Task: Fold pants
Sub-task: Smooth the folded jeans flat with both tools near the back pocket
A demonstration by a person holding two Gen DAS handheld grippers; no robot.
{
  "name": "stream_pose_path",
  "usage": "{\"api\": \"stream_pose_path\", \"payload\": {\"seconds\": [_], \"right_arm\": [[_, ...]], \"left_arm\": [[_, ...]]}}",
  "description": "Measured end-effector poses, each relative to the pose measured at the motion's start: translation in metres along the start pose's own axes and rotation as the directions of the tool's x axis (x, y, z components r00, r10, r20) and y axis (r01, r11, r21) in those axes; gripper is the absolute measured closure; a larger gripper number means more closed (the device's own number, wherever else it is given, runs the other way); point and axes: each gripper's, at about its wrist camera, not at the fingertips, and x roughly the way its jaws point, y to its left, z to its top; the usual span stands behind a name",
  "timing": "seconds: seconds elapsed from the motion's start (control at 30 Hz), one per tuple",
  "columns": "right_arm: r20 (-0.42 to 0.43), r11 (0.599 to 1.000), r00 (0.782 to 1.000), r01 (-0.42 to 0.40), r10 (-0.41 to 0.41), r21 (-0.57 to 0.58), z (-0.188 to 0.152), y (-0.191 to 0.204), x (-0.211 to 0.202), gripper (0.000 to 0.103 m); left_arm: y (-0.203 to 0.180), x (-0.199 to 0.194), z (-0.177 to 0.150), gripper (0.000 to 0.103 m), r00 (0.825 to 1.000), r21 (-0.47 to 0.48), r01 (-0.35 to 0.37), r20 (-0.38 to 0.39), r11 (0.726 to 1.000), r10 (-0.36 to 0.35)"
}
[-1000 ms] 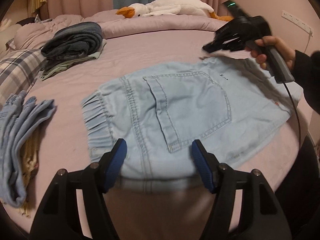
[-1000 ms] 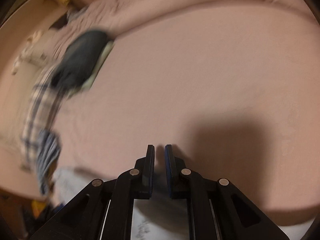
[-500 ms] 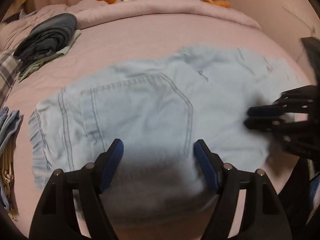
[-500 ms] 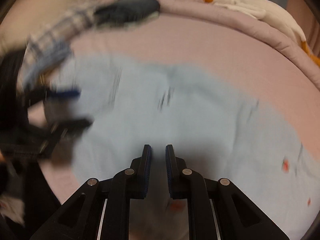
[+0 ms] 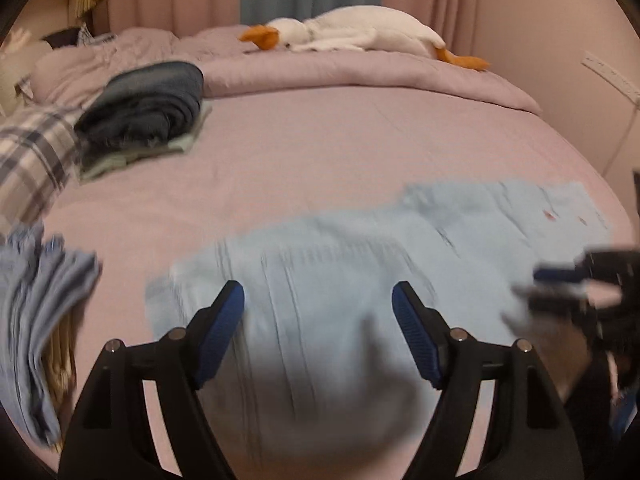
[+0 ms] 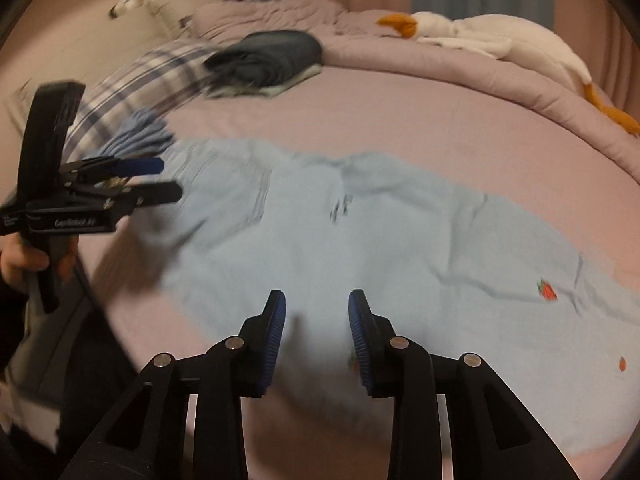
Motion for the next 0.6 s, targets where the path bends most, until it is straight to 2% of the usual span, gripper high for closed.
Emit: {"api": "stream_pose_path", "payload": {"seconds": [0.07,0.1,0.13,0.2,0.3,0.37,0.43,0.47,0.5,0.53,0.6], "right_arm": [[-0.018,0.998,1.000,-0.012,0.013,0.055,0.002,0.001,0.018,0.071],[-0.052,0.996,0.999,-0.006,0.011,0.088,0.002,-0.001,0.031,0.071],[-0.095,0.994,0.996,0.010,0.000,0.109,-0.001,-0.003,0.045,0.070],[-0.054,0.995,0.999,0.001,0.004,0.097,-0.005,0.002,0.045,0.060],[-0.066,0.999,0.998,-0.001,0.005,0.055,-0.004,0.008,0.034,0.058],[-0.058,0.999,0.998,0.002,0.000,0.040,-0.007,0.007,0.024,0.058],[-0.030,0.998,1.000,0.006,-0.004,0.057,-0.016,-0.001,0.012,0.052],[-0.021,0.996,1.000,0.008,-0.006,0.084,-0.024,-0.008,0.008,0.043],[-0.027,0.995,1.000,0.016,-0.013,0.100,-0.031,-0.013,0.008,0.040],[-0.038,0.993,0.999,0.022,-0.018,0.113,-0.041,-0.019,0.012,0.040],[0.015,0.993,1.000,-0.006,0.004,0.120,-0.052,-0.021,0.005,0.040]], "left_arm": [[0.000,0.027,0.005,0.020,0.998,-0.026,-0.036,-0.058,0.999,0.035],[0.003,0.049,0.003,0.019,0.988,-0.051,-0.040,-0.148,0.998,0.032],[0.006,0.062,0.000,0.019,0.979,-0.063,-0.039,-0.204,0.997,0.025],[0.001,0.062,0.000,0.016,0.984,-0.033,-0.049,-0.172,0.998,0.042],[0.000,0.046,-0.001,0.017,0.988,-0.050,-0.016,-0.153,0.999,0.008],[-0.002,0.025,-0.006,0.016,0.995,-0.054,0.006,-0.100,0.999,-0.011],[-0.010,0.003,-0.022,0.015,0.999,-0.020,0.000,-0.043,1.000,-0.001],[-0.013,0.000,-0.029,0.011,0.999,-0.017,0.001,-0.047,1.000,-0.002],[-0.015,0.003,-0.041,0.009,0.997,-0.023,0.005,-0.080,1.000,-0.007],[-0.017,0.012,-0.055,0.009,0.992,-0.034,0.002,-0.128,0.999,-0.006],[-0.022,0.010,-0.064,0.009,0.995,-0.010,-0.020,-0.096,1.000,0.019]]}}
